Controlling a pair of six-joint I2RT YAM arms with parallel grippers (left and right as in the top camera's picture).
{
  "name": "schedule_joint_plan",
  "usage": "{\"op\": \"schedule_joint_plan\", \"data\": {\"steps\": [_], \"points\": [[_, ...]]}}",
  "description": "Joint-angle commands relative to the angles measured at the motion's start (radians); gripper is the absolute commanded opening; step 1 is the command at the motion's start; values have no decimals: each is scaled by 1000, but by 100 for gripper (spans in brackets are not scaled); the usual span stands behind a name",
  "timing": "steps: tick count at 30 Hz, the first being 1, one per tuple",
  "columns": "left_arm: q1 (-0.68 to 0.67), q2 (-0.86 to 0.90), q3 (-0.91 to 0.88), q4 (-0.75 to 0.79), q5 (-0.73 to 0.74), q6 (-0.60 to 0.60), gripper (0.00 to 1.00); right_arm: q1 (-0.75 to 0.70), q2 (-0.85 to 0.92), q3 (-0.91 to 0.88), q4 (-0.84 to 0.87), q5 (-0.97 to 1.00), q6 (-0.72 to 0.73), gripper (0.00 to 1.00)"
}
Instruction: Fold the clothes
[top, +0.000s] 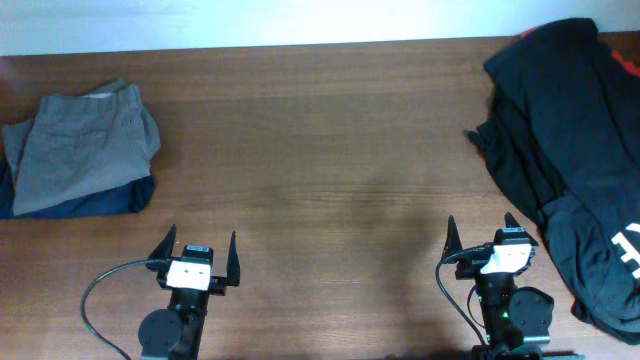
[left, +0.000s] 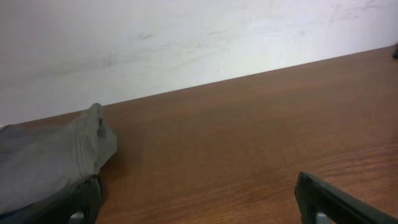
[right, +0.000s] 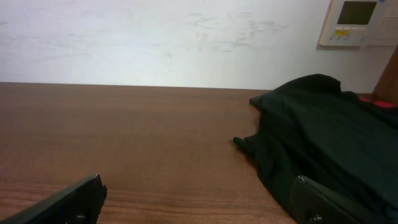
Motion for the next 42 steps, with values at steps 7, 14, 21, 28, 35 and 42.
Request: {"op": "schedule_joint_plan", "data": {"steps": [7, 14, 21, 28, 35, 42], "points": [[5, -2, -5, -3, 15, -14, 99, -8, -9, -5, 7, 3, 6, 99], [5, -2, -2, 7, 15, -106, 99, -8, -7, 6, -6, -36, 6, 99], [5, 35, 87, -10, 23, -116, 99, -8, 74, 133, -89, -16, 43, 99], [5, 352, 312, -46, 23, -114, 99, -8, 458, 452, -225, -6, 43, 99], [5, 821, 752, -323, 23, -114, 99, -8, 952, 882, -525, -10, 39, 99], [5, 1024, 952, -538, 58, -115, 99, -20, 1167, 1022, -650, 75, 73, 99]]}}
